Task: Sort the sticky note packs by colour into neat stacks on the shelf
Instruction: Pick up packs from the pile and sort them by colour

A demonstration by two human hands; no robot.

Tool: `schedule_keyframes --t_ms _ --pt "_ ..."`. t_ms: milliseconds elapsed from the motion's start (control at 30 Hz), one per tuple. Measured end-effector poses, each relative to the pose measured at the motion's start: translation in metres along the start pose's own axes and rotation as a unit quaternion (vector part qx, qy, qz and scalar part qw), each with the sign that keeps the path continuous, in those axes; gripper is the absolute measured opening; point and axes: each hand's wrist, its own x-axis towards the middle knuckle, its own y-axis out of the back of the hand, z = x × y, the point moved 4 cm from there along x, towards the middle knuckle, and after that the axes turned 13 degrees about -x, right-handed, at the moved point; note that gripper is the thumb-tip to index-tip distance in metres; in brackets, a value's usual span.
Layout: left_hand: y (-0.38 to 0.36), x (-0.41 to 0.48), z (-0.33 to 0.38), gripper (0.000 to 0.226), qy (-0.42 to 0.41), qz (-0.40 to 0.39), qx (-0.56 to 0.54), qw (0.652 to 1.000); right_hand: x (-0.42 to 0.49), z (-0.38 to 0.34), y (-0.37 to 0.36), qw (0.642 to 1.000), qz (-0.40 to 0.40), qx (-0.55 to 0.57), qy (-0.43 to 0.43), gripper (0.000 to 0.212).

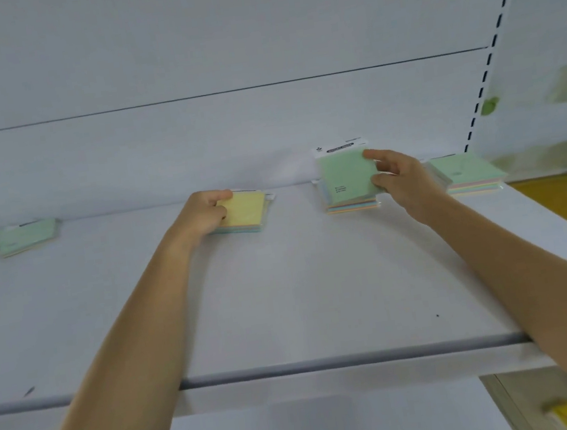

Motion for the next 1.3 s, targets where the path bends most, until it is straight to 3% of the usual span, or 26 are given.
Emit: schedule_keyframes --t_ms 133,233,300,533,633,700,767,967,1300 --pt "-0.008 -0.008 0.004 0.041 -0.015 -0.041 0.054 0.998 -0.003 0.002 0.002 1.0 0.0 -0.023 -0.005 0.048" --pt "-0.018 -0.014 0.008 0.059 -0.045 -0.105 0.13 0.985 -0.006 0.003 0.005 0.999 0.015 -0.033 -0.009 0.048" --pt "-0.022 -0.016 0.008 0.063 -0.059 -0.103 0.194 0.974 -0.008 0.004 0.006 0.999 0.017 -0.026 -0.012 0.048" --pt "-0.029 -0.014 0.008 0.072 -0.062 -0.076 0.263 0.96 -0.011 -0.004 0.014 0.999 0.026 0.023 -0.025 0.049" --pt "-0.042 -0.029 0.034 0.063 -0.145 -0.028 0.265 0.953 -0.002 -0.011 0.044 0.996 0.078 0.045 -0.021 0.05" --pt "-0.066 -0.043 0.058 0.056 -0.241 -0.057 0.239 0.939 0.003 -0.013 0.072 0.993 0.117 0.011 -0.012 0.049" --pt "-0.103 -0.059 0.08 0.051 -0.299 -0.135 0.23 0.916 0.006 -0.009 0.1 0.988 0.147 -0.047 -0.019 0.048" --pt "-0.222 -0.098 0.114 0.05 -0.344 -0.304 0.249 0.853 -0.001 0.03 0.131 0.969 0.181 -0.151 -0.079 0.045" --pt "-0.242 -0.096 0.104 0.045 -0.317 -0.322 0.2 0.869 -0.007 0.045 0.124 0.9 0.148 -0.403 -0.076 0.04"
